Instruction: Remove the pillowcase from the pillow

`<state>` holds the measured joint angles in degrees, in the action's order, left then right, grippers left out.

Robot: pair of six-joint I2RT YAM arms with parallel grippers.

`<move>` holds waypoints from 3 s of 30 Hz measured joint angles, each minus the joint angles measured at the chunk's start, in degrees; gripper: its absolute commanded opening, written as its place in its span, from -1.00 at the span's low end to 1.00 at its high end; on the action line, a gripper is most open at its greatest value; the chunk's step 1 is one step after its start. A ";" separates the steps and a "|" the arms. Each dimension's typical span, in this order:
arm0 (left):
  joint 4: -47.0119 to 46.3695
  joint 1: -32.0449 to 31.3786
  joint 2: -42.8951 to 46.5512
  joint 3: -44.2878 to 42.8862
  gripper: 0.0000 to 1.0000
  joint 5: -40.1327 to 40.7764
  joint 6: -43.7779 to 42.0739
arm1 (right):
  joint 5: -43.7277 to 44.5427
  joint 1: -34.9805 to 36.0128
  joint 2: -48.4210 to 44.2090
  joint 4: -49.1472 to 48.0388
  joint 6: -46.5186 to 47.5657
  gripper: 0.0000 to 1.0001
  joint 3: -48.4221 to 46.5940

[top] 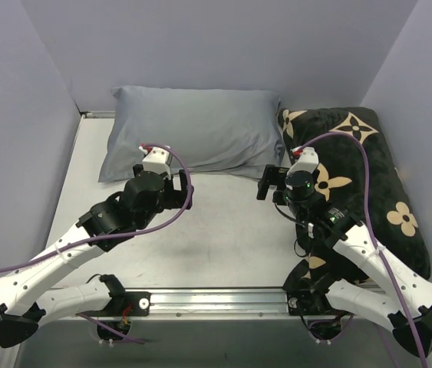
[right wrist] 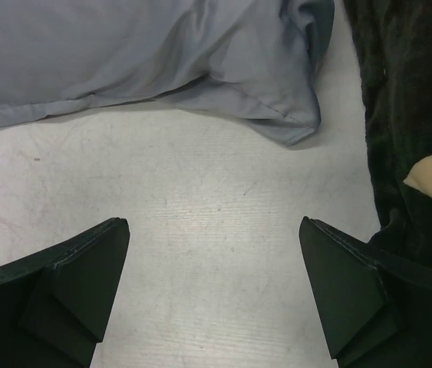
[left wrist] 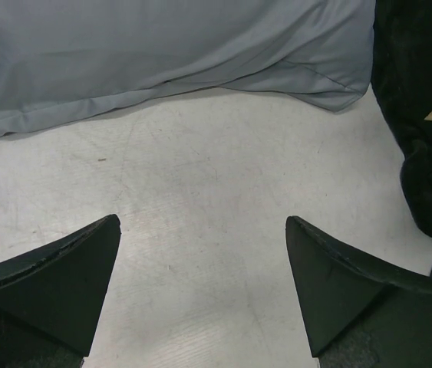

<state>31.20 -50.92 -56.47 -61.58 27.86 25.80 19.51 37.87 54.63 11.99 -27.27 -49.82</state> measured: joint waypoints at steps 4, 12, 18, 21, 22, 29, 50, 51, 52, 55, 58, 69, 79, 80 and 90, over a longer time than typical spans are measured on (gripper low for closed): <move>-0.81 0.00 0.02 0.15 0.95 0.02 0.02 | -0.20 0.00 -0.04 0.04 0.61 1.00 0.00; -4.48 8.57 -2.95 0.15 0.95 -2.99 2.16 | -5.73 -5.64 7.30 2.03 1.90 1.00 -9.07; -11.82 25.66 -13.88 0.15 0.95 -4.61 5.77 | -16.44 -22.58 22.51 -2.89 -0.55 1.00 -16.06; -17.03 32.50 -17.97 1.31 0.95 -6.08 6.84 | -19.32 -24.28 28.46 -5.09 -1.25 1.00 -16.85; -18.99 34.93 -18.82 2.34 0.95 -6.75 6.97 | -20.48 -24.24 30.12 -6.05 -1.36 1.00 -17.00; -34.82 49.37 -24.28 9.88 0.95 -14.01 7.02 | -25.31 -23.69 40.28 -11.47 -2.54 1.00 -19.87; -50.40 53.70 -46.40 3.26 -1.00 -28.26 10.51 | -26.77 -21.99 50.27 -22.21 -4.98 -0.64 -21.53; -50.36 53.57 -46.27 3.26 -1.00 -28.57 10.62 | -26.97 -21.90 50.27 -22.16 -5.44 -0.78 -21.59; -50.05 53.42 -46.03 3.26 -1.00 -28.57 10.80 | -26.93 -21.62 50.27 -22.10 -5.60 -1.00 -21.81; -48.09 53.02 -43.17 3.89 -1.00 -27.19 11.04 | -25.75 -20.81 50.16 -20.50 -5.55 -1.00 -23.32; -44.00 52.26 -36.48 5.09 -1.00 -24.76 11.15 | -24.04 -20.11 47.87 -17.51 -5.07 -1.00 -23.69; -10.93 47.80 1.55 -0.20 -1.00 -13.11 7.82 | -18.71 -7.04 18.47 1.40 -2.49 -1.00 -23.34; 2.27 46.75 -3.08 -18.21 -1.00 -11.13 4.39 | -21.18 -5.01 13.94 9.70 -6.32 -0.94 -25.75; 2.25 46.80 -6.60 -18.16 -1.00 -11.19 4.39 | -21.77 -5.44 16.48 9.77 -6.62 -0.94 -26.10; -5.60 47.32 -37.24 -21.40 -0.68 -12.68 6.32 | -34.93 -17.27 53.57 -0.04 -13.18 -0.72 -44.00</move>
<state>25.61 -3.60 -93.71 -82.98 15.18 32.12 -15.42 20.60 108.20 11.94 -40.45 -93.82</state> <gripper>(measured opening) 0.018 0.118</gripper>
